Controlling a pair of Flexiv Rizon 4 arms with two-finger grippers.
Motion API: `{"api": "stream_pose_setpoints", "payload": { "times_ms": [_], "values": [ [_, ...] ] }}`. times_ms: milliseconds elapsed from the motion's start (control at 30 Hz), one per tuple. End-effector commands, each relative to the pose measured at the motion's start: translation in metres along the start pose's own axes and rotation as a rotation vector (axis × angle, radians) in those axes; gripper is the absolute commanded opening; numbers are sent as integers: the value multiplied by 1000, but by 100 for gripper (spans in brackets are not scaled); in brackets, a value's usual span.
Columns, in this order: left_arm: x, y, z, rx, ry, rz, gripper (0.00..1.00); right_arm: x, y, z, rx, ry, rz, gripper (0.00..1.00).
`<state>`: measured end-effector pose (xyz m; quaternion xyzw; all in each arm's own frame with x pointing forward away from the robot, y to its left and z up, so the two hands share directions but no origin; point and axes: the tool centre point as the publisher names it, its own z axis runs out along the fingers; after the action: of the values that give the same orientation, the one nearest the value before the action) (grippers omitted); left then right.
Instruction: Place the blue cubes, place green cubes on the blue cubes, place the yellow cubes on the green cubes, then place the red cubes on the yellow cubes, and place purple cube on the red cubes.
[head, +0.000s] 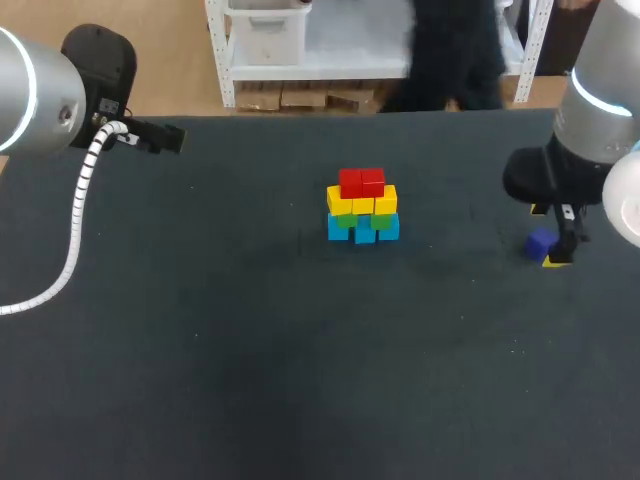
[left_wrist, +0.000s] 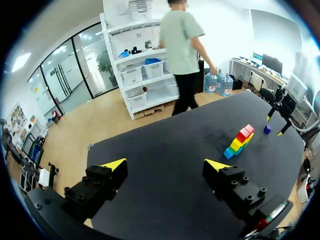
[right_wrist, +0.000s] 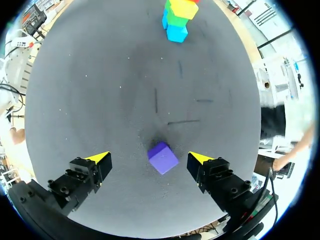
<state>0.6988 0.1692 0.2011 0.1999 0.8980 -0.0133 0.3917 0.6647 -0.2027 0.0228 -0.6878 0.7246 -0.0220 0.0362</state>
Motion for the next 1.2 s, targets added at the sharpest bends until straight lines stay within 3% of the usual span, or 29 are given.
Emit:
{"api": "stream_pose_setpoints", "payload": {
  "times_ms": [33,367,400,433,467,667,800,867,1200],
  "values": [
    [0,2,0,8,-1,2,100,1,-7,10,-17,9,9,100],
    [0,2,0,8,-1,2,100,7,-10,21,-22,24,37,100],
    [0,2,0,8,-1,2,100,8,-10,22,-21,26,38,94],
    [0,2,0,8,-1,2,100,8,-10,22,-22,26,39,66],
    [0,2,0,8,-1,2,100,8,-10,22,-24,17,44,48],
    [0,2,0,8,-1,2,100,10,-11,22,-25,20,51,36],
    [0,2,0,8,-1,2,100,9,-12,21,-23,20,53,7],
    [0,2,0,8,-1,2,100,9,-13,21,-21,19,54,0],
    [0,2,0,8,-1,2,100,5,-14,18,-12,18,50,0]
  ]
}}
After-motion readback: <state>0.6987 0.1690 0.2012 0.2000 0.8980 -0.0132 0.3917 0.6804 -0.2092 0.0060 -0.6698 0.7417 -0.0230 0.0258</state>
